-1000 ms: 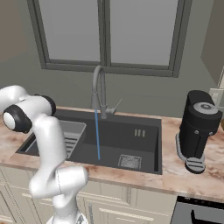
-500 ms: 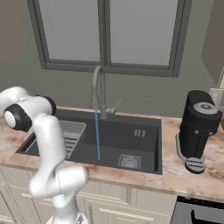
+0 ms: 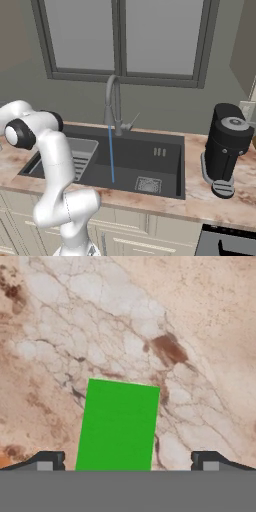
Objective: Soak the sponge with water for a few seconds and then drop it inside the sink.
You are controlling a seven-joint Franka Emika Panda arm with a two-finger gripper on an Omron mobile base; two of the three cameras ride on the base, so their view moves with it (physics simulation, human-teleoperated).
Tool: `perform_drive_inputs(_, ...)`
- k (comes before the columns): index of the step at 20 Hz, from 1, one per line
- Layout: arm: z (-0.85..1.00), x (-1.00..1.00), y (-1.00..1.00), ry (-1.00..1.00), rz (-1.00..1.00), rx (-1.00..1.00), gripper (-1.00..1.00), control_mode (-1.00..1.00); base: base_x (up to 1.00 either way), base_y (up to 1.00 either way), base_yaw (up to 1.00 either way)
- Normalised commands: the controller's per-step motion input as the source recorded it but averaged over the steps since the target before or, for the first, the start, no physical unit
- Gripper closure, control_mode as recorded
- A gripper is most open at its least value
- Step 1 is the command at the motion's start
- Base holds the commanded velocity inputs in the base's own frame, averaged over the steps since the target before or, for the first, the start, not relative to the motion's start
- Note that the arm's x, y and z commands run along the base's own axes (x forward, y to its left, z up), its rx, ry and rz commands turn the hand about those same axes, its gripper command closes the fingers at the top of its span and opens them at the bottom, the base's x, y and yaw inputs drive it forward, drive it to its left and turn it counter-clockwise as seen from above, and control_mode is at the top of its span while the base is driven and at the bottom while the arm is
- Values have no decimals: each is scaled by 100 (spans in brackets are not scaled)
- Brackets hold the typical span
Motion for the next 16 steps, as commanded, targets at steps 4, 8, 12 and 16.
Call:
perform_drive_inputs(4,-1,0,24,0,0,0,-100,-100,0,0,0)
perform_drive_inputs(8,-5,7,4,0,0,0,-100,-100,0,0,0)
perform_drive_inputs(12,-4,4,0,0,0,0,-100,-100,0,0,0)
perform_drive_inputs(16,-5,0,0,0,0,0,-100,-100,0,0,0)
